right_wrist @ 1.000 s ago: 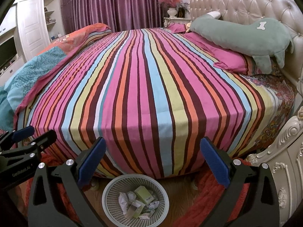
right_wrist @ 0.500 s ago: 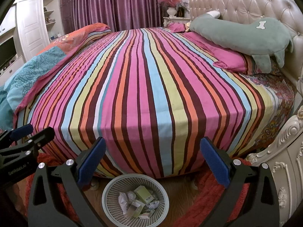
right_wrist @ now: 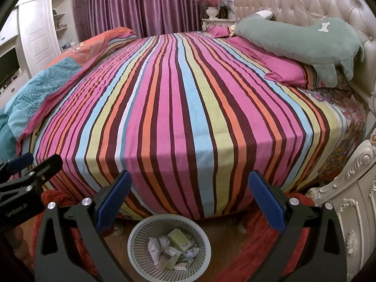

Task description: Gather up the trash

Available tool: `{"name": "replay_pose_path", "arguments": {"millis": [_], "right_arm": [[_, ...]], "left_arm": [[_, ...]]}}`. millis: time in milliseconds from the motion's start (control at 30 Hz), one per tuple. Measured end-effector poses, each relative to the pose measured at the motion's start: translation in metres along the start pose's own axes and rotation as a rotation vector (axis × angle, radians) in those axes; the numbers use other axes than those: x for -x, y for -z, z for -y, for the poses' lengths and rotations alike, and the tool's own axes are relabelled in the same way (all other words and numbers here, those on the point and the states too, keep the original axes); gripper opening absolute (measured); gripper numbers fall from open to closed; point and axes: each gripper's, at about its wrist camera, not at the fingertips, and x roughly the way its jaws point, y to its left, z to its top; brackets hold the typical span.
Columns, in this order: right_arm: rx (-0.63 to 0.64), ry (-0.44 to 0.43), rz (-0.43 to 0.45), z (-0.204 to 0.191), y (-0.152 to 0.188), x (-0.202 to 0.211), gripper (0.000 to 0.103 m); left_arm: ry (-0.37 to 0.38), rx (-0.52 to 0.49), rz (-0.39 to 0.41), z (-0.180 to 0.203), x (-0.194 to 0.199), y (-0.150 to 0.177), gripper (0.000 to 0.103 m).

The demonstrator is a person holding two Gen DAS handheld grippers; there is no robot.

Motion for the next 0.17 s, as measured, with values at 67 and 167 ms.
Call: {"name": "replay_pose_path", "arguments": {"millis": [67, 167], "right_arm": [[0.0, 0.0, 0.0, 0.0, 0.0003, 0.0002, 0.095], [0.002, 0.001, 0.002, 0.0003, -0.0001, -0.0001, 0.095]], "left_arm": [[0.023, 0.002, -0.015, 0.0018, -0.0018, -0.0001, 0.092], [0.035, 0.006, -0.023, 0.0026, -0.0028, 0.0003, 0.092]]}}
